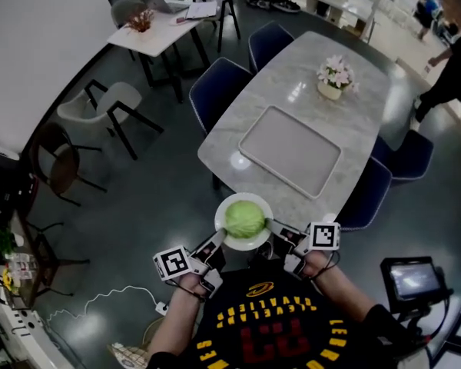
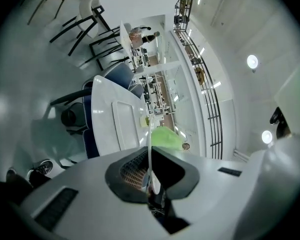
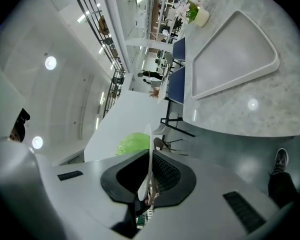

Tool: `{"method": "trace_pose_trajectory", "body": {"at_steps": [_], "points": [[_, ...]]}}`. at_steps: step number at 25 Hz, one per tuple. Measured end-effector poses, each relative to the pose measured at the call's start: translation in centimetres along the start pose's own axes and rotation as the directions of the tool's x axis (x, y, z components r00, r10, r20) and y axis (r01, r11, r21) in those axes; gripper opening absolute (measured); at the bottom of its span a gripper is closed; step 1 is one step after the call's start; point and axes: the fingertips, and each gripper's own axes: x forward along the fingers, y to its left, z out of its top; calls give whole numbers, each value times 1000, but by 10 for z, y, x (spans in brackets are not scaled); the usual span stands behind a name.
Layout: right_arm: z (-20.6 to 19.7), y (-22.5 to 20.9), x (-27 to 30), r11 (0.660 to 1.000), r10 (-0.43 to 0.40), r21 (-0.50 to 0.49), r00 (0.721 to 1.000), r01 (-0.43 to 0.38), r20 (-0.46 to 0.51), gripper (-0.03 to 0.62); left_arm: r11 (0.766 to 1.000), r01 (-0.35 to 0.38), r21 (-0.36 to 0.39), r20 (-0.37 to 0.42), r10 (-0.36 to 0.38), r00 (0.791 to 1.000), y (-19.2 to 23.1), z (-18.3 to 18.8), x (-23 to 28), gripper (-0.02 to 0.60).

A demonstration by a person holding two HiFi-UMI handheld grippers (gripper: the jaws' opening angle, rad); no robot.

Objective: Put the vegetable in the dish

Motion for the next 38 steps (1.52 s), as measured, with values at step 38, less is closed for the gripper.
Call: {"method": "trace_pose_trajectory", "body": {"at_steps": [38], "points": [[243, -116, -26, 975, -218, 177, 699, 132, 681, 21, 992, 84, 99, -752, 20, 659, 30, 116, 343, 18]]}}
